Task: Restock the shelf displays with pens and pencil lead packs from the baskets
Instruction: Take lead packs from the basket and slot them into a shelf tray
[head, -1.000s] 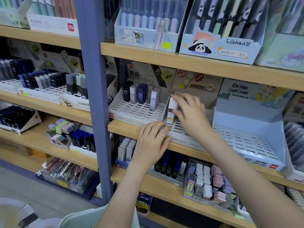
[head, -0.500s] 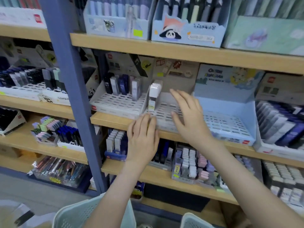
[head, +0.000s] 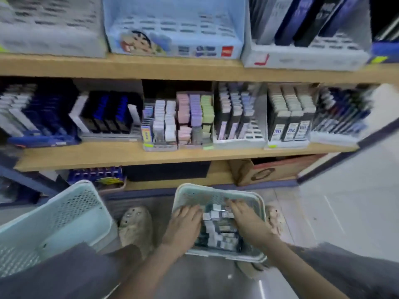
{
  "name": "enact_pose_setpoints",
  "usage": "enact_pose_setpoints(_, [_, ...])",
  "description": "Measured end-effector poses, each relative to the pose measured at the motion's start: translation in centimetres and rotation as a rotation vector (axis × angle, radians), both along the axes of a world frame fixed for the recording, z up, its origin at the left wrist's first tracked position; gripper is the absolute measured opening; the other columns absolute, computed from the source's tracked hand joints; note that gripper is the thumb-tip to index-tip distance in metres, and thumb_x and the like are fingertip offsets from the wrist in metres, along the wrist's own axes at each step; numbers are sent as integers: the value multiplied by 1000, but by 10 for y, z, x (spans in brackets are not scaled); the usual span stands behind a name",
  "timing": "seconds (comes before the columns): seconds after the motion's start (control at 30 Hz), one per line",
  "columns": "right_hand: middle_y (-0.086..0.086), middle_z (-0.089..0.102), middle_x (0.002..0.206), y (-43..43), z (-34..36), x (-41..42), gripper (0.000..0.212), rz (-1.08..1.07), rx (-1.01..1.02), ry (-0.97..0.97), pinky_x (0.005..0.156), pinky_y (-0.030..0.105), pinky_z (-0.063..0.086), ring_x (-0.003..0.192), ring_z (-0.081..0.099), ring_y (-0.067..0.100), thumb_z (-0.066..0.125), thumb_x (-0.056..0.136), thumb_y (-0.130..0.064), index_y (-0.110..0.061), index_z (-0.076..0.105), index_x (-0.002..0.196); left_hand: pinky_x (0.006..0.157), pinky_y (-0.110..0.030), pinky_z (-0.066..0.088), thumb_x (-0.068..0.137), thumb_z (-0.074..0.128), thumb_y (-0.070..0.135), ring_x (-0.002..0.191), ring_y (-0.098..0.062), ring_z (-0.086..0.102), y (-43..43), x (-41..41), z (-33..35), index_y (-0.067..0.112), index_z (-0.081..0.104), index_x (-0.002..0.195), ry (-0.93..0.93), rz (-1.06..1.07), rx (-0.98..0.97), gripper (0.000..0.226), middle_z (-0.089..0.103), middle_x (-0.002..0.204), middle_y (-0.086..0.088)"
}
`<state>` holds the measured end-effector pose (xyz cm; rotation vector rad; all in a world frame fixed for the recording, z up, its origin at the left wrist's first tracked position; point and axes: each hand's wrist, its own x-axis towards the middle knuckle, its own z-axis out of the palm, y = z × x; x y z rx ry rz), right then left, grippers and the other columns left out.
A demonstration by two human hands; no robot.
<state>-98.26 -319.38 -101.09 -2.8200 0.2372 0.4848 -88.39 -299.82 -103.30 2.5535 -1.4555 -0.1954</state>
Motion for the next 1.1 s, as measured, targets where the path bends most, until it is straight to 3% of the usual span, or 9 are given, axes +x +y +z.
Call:
enact_pose_setpoints(0.1, [10, 13, 156, -9, -56, -14, 69, 6, -22, 99, 113, 34, 21, 141, 20, 27, 39, 98, -14, -11, -5, 151, 93, -35, 32, 79, 39, 32, 100, -21, 61, -2, 2, -29, 14, 72, 102, -65, 19, 20, 44, 70, 108, -4])
enact_pose_setpoints(0.17, [7, 14, 157, -10, -90, -14, 70, 14, -50, 158, 113, 35, 22, 142, 19, 25, 42, 98, -16, -11, -3, 151, 98, -38, 31, 80, 41, 31, 108, -22, 52, -3, 6, -44, 13, 70, 107, -121, -13, 47, 43, 67, 115, -6])
enact_pose_setpoints(0.3, [6, 4, 159, -3, -123, 1, 76, -2, -145, 258, 115, 38, 18, 146, 9, 23, 45, 97, -14, -11, -8, 151, 105, -42, 25, 82, 52, 30, 115, -26, 58, 4, 21, -65, 11, 67, 114, -178, -62, 158, 41, 62, 127, -10])
enact_pose_setpoints(0.4, [12, 46, 142, -3, -151, 7, 101, 7, -139, 236, 96, 44, 46, 128, 49, 26, 88, 59, -22, -6, 34, 143, 109, -41, 22, 83, 42, 31, 117, -26, 58, 12, 31, -77, 13, 71, 106, -151, -60, 187, 41, 63, 125, -9])
enact_pose_setpoints(0.47, [11, 64, 123, -5, -169, 5, 100, 37, -144, 214, 81, 43, 53, 109, 63, 26, 94, 35, -18, -7, 58, 128, 113, -37, 14, 79, 53, 32, 122, -23, 49, 15, 33, -83, 18, 72, 100, -144, -63, 168, 32, 64, 124, -5])
enact_pose_setpoints(0.53, [9, 67, 114, -5, -174, 7, 90, 58, -195, 207, 77, 40, 54, 99, 65, 27, 92, 40, -21, -9, 62, 124, 113, -37, 8, 73, 67, 32, 124, -20, 41, 14, 33, -83, 20, 71, 97, -136, -55, 155, 28, 64, 124, -4])
enact_pose_setpoints(0.67, [14, 67, 92, -5, -172, 14, 73, 123, -270, 111, 63, 38, 53, 77, 63, 30, 91, 41, -17, -4, 69, 110, 110, -39, 16, 76, 60, 34, 124, -19, 39, 13, 33, -84, 22, 73, 96, -179, -57, 145, 27, 64, 124, -3])
enact_pose_setpoints(0.8, [13, 67, 85, -2, -170, 15, 68, 236, -262, 65, 61, 34, 53, 73, 64, 28, 92, 36, -15, -2, 72, 100, 106, -41, 22, 63, 78, 31, 123, -20, 40, 12, 33, -85, 19, 73, 93, -188, -48, 149, 32, 65, 122, -6])
enact_pose_setpoints(1.1, [14, 65, 79, 1, -168, 7, 53, 262, -316, 38, 65, 34, 53, 70, 63, 28, 86, 41, -7, -2, 70, 91, 106, -42, 24, 60, 80, 23, 122, -23, 41, 12, 31, -84, 15, 73, 90, -189, -39, 80, 32, 64, 123, -9])
